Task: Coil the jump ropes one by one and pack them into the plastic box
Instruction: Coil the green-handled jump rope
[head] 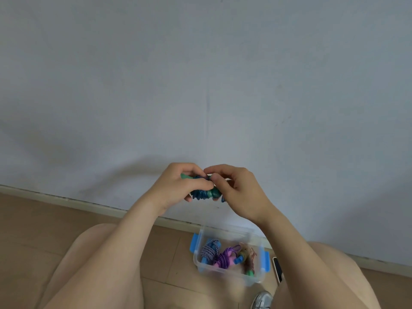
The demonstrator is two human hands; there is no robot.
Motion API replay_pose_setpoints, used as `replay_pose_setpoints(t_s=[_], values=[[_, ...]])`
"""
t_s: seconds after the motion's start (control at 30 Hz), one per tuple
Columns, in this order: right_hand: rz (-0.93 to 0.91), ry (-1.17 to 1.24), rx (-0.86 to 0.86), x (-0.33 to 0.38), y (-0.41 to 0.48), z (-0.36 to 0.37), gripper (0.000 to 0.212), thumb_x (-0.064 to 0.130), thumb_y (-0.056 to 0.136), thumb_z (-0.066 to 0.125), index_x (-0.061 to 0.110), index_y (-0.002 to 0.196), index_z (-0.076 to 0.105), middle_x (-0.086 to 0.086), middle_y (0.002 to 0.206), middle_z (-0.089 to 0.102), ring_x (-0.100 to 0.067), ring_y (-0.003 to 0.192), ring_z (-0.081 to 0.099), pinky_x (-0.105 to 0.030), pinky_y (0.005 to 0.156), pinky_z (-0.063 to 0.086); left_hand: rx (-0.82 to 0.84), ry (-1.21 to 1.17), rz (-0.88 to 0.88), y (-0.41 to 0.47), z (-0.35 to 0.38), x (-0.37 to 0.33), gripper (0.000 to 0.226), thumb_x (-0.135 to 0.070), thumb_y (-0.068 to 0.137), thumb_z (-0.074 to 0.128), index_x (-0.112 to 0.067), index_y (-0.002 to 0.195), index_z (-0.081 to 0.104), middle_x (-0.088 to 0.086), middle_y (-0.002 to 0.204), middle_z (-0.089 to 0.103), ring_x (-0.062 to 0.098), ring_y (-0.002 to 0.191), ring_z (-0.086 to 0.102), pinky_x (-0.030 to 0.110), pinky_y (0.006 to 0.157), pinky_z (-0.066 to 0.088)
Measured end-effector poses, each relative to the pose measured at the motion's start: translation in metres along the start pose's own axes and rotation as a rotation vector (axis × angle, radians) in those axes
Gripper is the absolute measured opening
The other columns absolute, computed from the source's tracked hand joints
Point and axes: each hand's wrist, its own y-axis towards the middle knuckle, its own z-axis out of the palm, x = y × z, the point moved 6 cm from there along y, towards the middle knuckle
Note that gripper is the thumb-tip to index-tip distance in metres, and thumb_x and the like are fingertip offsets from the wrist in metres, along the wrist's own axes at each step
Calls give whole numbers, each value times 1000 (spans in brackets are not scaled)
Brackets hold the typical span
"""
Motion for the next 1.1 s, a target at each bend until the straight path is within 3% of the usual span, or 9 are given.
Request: replay_pose_setpoints(t_s=[0.2,0.33,0.43,0.6,0.67,0.77,0.9,1.0,1.1], values=[[94,171,-194,-11,5,-20,21,24,103,68,13,94,83,6,66,68,-4,57,50,-19,58,42,15,-369,-45,1,-4,-2,23,-30,78,82,-21,99,80,8,105,77,21,93,67,36,76,49],[229,392,-136,-12,0,-8,14,18,105,63,8,106,73,-6,74,70,-17,60,57,-29,60,46,34,-544,-85,2,6,0,39,-36,84,81,-19,120,79,4,112,75,18,93,62,28,67,48],[312,511,-87,-13,-1,-3,13,12,105,59,5,114,65,-12,82,73,-21,71,66,-34,69,47,20,-584,-91,3,7,1,42,-39,83,77,-19,121,78,5,120,77,17,100,70,28,77,57],[444,753,-91,-17,-3,-7,28,2,96,49,-1,107,75,-20,94,78,-24,79,71,-33,74,49,-22,-463,-60,4,4,2,47,-41,81,80,-14,119,78,10,118,78,25,110,75,36,85,62],[416,750,-58,-14,-3,-8,28,-2,93,52,-1,108,77,-23,98,78,-23,82,72,-33,78,51,-42,-419,-43,4,3,1,45,-46,84,79,-15,117,78,9,117,78,27,112,74,40,90,62],[328,650,-42,-8,-4,-9,16,6,92,73,1,106,78,-22,100,79,-22,89,73,-33,83,53,-91,-258,28,5,-1,-3,30,-47,97,69,-25,116,77,2,116,77,22,112,73,41,96,60],[182,485,-210,0,-5,-16,17,18,95,79,2,99,76,-13,84,80,-18,77,75,-28,71,55,-96,-130,116,3,5,-10,31,-40,110,50,-23,114,76,0,105,77,12,96,70,35,88,55],[106,393,-289,4,-4,-14,17,20,97,77,3,95,75,-11,78,78,-18,71,74,-22,64,53,-45,-163,84,-2,17,-12,41,-42,113,39,-13,116,68,10,98,74,29,83,73,52,83,64],[94,382,-353,2,-3,-14,14,20,97,76,7,94,76,-6,84,77,-15,70,72,-23,66,54,-3,-197,108,-6,23,-16,36,-38,114,40,-11,118,63,18,103,73,39,85,76,49,65,63]])
